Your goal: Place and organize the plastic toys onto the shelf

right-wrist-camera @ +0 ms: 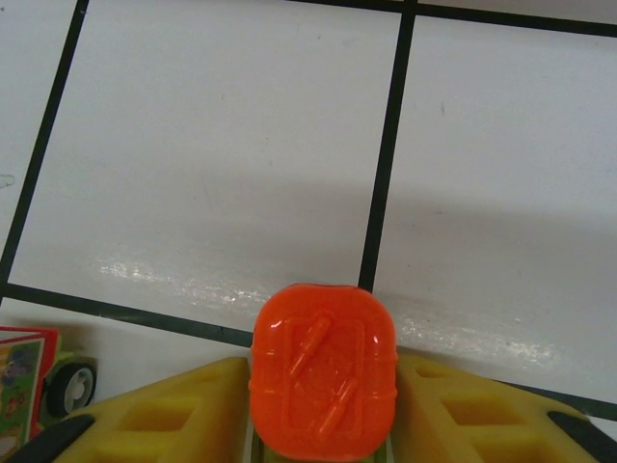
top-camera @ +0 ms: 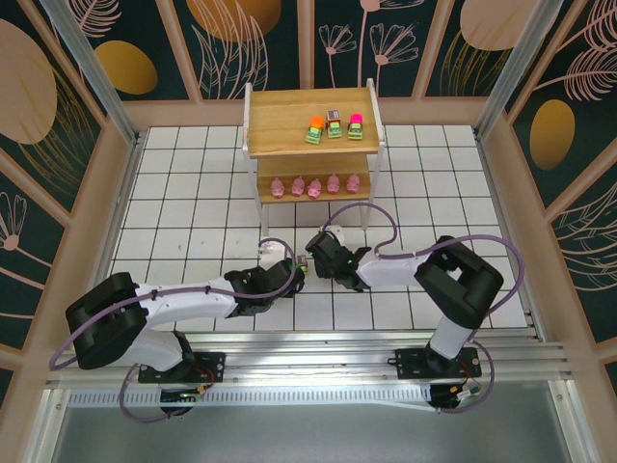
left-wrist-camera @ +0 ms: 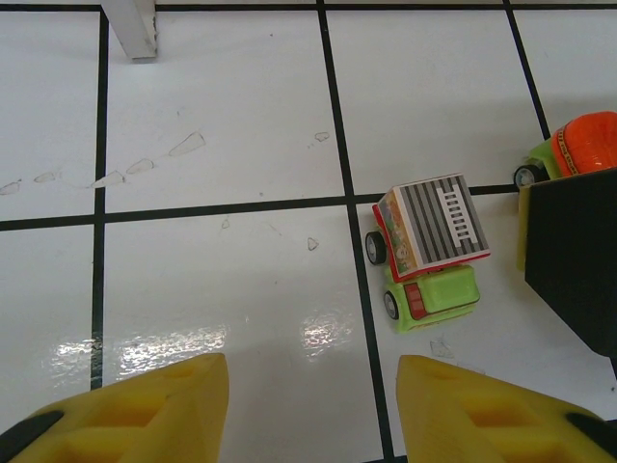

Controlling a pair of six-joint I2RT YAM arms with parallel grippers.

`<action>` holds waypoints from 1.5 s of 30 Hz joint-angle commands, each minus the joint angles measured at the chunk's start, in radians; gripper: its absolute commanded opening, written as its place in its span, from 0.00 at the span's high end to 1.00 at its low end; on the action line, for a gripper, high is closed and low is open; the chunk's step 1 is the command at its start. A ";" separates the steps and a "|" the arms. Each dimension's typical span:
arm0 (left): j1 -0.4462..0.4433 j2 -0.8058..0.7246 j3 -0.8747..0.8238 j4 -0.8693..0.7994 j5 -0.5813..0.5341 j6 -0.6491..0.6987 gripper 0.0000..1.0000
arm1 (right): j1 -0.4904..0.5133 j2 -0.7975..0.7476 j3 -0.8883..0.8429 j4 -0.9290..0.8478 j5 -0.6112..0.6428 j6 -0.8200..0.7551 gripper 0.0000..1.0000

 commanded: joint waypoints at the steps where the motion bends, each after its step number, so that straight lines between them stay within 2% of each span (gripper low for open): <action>1: 0.004 -0.005 -0.009 0.014 -0.012 -0.016 0.50 | 0.017 0.024 0.011 -0.028 0.025 0.020 0.64; 12: 0.004 -0.012 -0.010 0.014 -0.017 -0.010 0.50 | 0.046 0.018 0.041 -0.075 0.095 0.042 0.79; 31: 0.005 -0.030 -0.013 0.009 -0.027 0.000 0.50 | 0.109 -0.224 0.171 -0.230 0.208 0.065 0.96; 45: 0.004 -0.012 0.011 0.009 -0.029 0.020 0.50 | 0.168 -0.275 0.456 -0.396 0.305 -0.020 0.98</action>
